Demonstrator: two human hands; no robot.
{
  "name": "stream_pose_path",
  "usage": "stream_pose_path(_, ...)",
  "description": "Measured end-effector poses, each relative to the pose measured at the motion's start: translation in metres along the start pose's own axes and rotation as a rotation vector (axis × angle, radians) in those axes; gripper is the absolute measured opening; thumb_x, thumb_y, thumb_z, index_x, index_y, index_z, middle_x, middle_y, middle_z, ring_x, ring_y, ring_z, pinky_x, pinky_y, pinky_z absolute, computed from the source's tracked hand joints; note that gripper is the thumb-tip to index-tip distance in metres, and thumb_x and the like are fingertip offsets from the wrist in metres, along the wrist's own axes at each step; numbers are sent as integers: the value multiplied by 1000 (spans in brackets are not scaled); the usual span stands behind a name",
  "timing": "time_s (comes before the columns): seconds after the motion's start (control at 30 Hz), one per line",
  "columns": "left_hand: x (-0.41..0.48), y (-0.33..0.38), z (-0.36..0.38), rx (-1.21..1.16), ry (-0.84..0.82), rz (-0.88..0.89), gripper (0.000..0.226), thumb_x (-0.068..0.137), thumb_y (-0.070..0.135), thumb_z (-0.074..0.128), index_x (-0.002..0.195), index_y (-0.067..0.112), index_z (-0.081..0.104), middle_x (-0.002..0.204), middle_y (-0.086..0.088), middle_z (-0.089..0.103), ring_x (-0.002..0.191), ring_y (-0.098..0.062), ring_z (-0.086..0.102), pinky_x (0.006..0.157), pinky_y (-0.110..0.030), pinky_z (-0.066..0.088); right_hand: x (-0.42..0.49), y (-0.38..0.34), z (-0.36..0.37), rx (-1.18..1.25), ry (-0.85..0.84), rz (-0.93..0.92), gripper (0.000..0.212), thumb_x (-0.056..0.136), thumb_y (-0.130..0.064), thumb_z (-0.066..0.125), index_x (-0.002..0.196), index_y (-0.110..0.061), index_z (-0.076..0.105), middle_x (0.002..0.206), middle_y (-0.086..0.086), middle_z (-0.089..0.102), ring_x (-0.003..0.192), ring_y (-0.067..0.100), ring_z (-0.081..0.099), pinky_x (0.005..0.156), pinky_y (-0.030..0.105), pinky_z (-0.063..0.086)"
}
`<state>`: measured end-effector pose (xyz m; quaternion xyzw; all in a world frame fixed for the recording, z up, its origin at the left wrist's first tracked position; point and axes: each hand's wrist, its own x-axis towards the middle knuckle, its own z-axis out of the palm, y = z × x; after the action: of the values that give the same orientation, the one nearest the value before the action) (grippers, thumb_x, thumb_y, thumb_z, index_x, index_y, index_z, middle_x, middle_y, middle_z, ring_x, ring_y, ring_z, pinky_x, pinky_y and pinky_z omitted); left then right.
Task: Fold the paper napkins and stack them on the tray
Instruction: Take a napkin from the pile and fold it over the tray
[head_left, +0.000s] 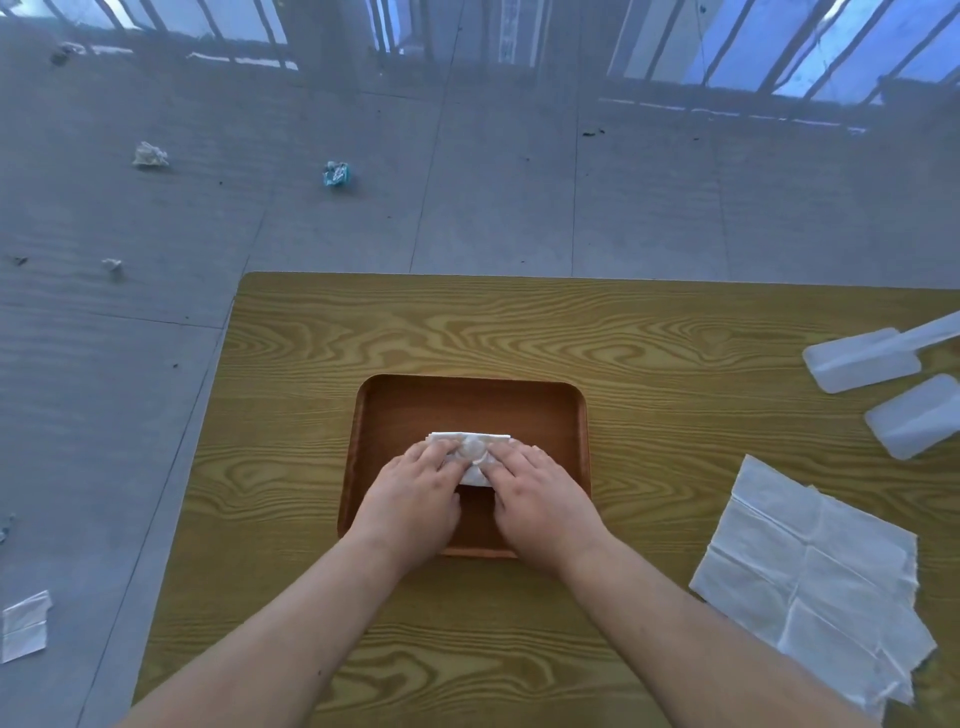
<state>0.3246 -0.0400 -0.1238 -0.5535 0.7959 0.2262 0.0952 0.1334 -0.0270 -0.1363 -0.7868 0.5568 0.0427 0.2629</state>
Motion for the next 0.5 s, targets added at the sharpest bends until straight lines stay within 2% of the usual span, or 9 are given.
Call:
stream_pose_path(0.13,1,7,-4,28,-5,-26,60,100,40,54,157,28,44,168,2,37,154,-22,32,125,-41,29,-8,-4,0,41,13,16,60,103,-17,39,163,-18,31,172,4,28,161,24,15,130,42,9)
stream_pose_path(0.23,2,27,-13,3,56,-39,57,99,41,58,154,30,48,166,4,40,153,-20,34,124,-42,29,-24,2,-13,106,92,80,63,104,-20,39,166,-24,23,172,0,27,162,25,12,131,43,9)
stream_pose_path(0.33,17,64,-24,-7,97,48,52,99,44,57,149,29,54,162,5,45,149,-19,39,120,-41,36,-59,30,-28,129,183,185,63,105,-27,40,165,-25,24,172,2,29,161,25,15,130,44,12)
stream_pose_path(0.5,49,157,-28,37,53,233,57,99,50,52,152,28,50,164,5,42,150,-20,36,122,-38,33,-140,100,-40,162,265,402,63,103,-32,41,164,-24,27,171,3,29,160,25,18,130,43,16)
